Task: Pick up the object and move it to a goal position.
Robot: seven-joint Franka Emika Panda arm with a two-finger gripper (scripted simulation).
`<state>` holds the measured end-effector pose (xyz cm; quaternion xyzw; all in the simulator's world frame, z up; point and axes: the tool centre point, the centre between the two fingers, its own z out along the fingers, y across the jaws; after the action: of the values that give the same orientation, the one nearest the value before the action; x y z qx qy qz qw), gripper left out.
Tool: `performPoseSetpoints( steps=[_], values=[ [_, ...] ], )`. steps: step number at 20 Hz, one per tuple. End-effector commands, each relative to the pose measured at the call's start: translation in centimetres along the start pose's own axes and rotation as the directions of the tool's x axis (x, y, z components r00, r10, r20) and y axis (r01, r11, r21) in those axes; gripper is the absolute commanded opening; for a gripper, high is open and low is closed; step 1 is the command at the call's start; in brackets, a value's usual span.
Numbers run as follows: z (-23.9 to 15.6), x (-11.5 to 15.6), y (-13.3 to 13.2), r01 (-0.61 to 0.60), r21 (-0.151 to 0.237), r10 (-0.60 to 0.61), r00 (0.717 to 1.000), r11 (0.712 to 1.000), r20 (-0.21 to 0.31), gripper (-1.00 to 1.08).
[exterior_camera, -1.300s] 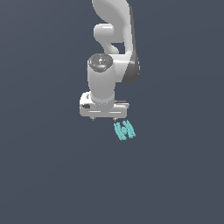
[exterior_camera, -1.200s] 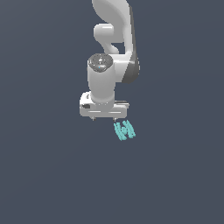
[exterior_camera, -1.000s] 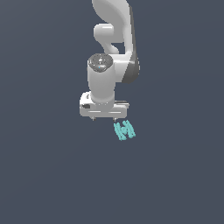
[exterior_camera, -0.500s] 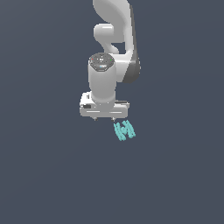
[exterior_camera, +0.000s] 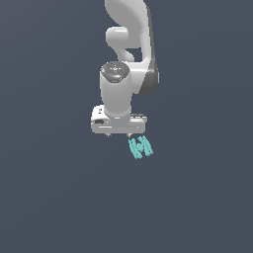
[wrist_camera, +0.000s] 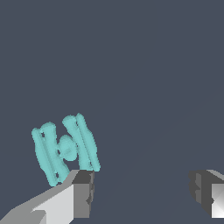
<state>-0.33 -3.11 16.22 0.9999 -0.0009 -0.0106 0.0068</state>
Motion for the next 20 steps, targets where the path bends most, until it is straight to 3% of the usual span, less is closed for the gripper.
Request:
performPoseSetpoints(
  steps=[1,9,20],
  values=[
    [0.5,0.0,-0.1,0.012,0.012,-0.012,1.0,1.0,0.008,0.68],
    [3.4,-0.2,-1.1,0.08,0.097,-0.085,0.996,0.992,0.042,0.68],
    [8.8,-0.6,-3.5,0.199,0.296,-0.225,0.973,0.934,0.054,0.68]
  ],
)
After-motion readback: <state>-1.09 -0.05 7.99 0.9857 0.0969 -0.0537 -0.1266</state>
